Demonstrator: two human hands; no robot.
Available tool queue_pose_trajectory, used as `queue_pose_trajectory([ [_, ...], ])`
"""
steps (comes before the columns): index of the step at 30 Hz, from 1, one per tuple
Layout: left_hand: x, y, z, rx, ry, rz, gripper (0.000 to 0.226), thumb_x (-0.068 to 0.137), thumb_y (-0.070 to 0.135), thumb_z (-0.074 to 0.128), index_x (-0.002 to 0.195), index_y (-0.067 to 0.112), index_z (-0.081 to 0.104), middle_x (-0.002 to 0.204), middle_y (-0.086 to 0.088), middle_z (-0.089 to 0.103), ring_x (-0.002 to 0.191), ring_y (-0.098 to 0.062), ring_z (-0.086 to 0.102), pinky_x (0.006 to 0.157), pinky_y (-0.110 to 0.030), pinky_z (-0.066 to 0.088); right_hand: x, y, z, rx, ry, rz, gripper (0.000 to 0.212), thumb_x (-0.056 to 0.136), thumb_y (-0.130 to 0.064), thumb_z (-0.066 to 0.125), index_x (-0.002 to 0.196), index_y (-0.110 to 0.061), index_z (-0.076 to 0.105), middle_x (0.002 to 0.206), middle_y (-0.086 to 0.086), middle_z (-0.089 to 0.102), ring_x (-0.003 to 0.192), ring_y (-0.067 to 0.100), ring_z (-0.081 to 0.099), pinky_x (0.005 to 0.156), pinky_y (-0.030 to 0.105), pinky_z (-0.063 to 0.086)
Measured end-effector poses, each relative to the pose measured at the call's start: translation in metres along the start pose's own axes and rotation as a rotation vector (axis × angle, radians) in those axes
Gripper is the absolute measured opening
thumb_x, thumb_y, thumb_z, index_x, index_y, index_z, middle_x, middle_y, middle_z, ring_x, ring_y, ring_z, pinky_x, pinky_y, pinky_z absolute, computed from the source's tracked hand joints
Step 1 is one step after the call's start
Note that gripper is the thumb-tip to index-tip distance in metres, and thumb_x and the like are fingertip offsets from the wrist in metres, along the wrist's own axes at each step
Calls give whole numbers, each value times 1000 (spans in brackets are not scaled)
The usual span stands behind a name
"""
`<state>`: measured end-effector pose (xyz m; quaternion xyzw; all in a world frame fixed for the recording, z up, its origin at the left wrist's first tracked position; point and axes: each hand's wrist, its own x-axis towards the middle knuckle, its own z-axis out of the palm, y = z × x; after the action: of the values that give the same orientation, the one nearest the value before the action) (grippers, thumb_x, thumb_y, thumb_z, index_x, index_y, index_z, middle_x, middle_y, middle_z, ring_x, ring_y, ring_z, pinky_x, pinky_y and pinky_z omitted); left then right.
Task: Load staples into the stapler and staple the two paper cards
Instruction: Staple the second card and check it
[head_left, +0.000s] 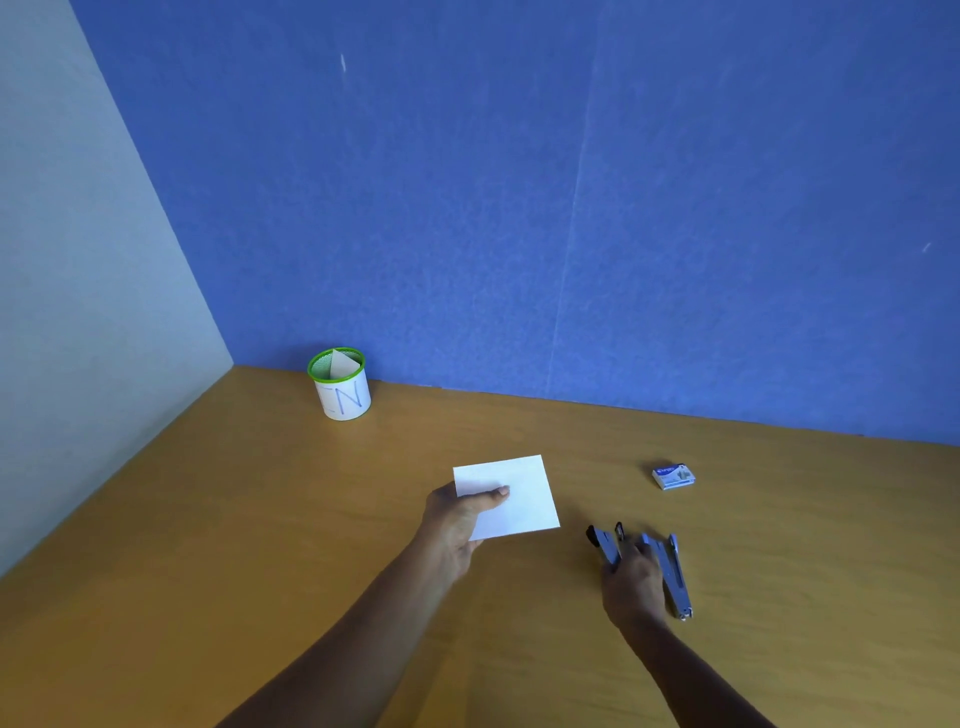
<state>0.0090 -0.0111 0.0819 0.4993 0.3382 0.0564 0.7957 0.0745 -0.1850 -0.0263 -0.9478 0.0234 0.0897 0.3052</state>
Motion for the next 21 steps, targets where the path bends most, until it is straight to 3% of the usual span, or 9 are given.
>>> queue_pose_trajectory([
  [5,4,1,-5,9,19,-17,18,77,-5,69,87,7,61,81,-6,63,74,-17,58,59,-27,46,-1,3,3,-84,30,11,34,91,0,45,125,5,47,126,20,48,115,31,45,85,33,42],
  [9,7,2,-8,8,25,-26,29,76,-3,70,102,4,61,85,-6,63,78,-18,57,60,-27,46,-1,3,5,-78,65,16,33,90,-2,50,122,2,50,121,17,52,111,28,48,84,33,45],
  [13,6,3,-8,16,19,-40,20,78,-2,68,94,7,60,83,-5,62,75,-16,55,59,-26,43,-2,2,4,-70,68,34,33,86,-6,59,118,3,53,115,16,55,105,27,54,79,30,45],
  [21,3,9,-3,14,-1,-56,18,85,-5,52,100,4,56,80,-5,59,73,-18,54,58,-26,41,-4,-18,-10,24,114,-38,38,88,-19,59,119,2,55,119,19,54,112,32,50,88,37,45],
])
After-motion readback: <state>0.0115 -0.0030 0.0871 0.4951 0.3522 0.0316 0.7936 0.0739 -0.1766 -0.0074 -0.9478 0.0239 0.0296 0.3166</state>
